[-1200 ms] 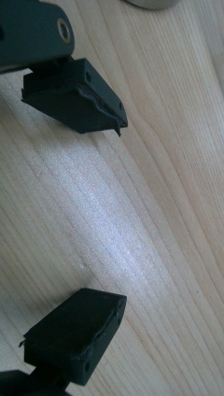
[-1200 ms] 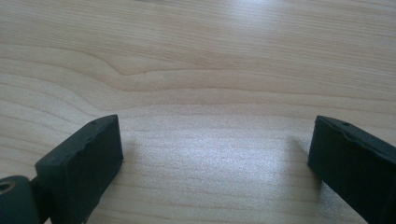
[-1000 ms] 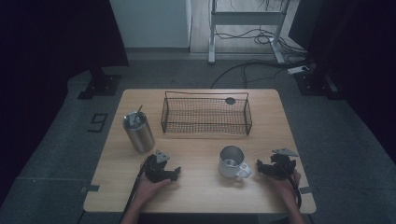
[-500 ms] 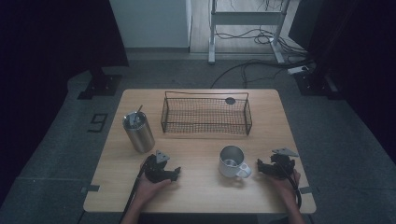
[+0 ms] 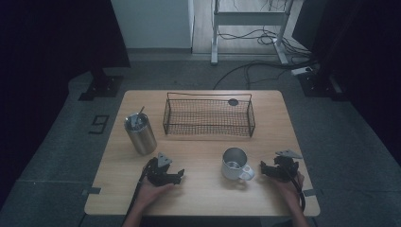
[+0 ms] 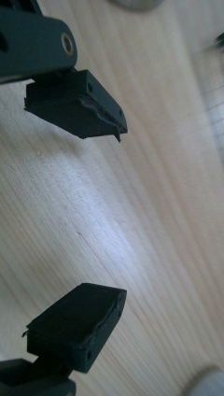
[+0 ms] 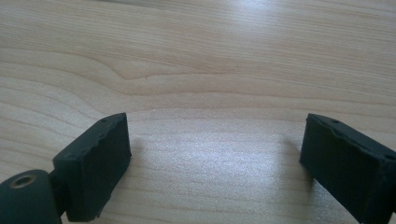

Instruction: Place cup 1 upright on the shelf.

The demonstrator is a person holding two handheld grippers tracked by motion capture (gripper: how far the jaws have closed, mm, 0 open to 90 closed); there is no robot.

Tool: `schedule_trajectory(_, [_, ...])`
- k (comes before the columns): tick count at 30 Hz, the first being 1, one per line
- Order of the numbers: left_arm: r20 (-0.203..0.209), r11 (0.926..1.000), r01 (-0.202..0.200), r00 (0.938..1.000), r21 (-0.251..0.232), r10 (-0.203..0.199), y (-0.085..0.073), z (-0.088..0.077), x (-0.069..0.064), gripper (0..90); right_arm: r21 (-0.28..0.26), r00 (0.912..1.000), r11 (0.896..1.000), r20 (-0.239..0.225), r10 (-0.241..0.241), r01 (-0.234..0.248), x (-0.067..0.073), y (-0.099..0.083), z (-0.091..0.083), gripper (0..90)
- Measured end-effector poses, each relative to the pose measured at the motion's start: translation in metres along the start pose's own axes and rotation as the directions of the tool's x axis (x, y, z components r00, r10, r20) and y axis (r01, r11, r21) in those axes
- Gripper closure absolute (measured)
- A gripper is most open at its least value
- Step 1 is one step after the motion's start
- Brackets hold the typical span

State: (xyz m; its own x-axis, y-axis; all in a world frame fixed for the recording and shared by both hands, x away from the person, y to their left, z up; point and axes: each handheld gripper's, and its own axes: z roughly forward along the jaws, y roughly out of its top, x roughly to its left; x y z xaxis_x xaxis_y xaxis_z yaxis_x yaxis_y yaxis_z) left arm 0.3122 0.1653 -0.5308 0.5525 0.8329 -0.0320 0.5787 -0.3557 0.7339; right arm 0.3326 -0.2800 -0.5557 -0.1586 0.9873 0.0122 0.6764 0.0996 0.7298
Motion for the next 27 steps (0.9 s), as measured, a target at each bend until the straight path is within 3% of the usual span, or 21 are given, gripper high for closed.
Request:
schedule_trajectory(7, [0.014, 0.9969, 0.023, 0.9996, -0.075, -0.022, 0.003, -0.02, 0.005, 19.8, -0.001, 1.0, 1.0, 0.0, -0.001, 0.001, 0.0, 0.0, 0.0, 8.7])
schedule_trajectory(13, [0.028, 0.9939, 0.031, 0.9992, -0.106, -0.029, 0.005, -0.031, 0.012, 22.3, -0.003, 1.0, 1.0, 0.002, 0.003, -0.003, 0.0, 0.0, 0.0, 9.2])
schedule_trajectory(16, [0.031, 0.9889, 0.053, 0.9983, -0.139, -0.049, 0.006, -0.04, 0.019, 22.9, -0.004, 1.0, 1.0, 0.002, 0.002, -0.002, 0.0, 0.0, 0.0, 9.4])
schedule_trajectory(27, [0.017, 0.9816, 0.091, 0.9958, -0.168, -0.09, 0.007, -0.061, 0.036, 19.7, -0.004, 1.0, 1.0, 0.001, 0.002, -0.002, 0.0, 0.0, 0.0, 9.8])
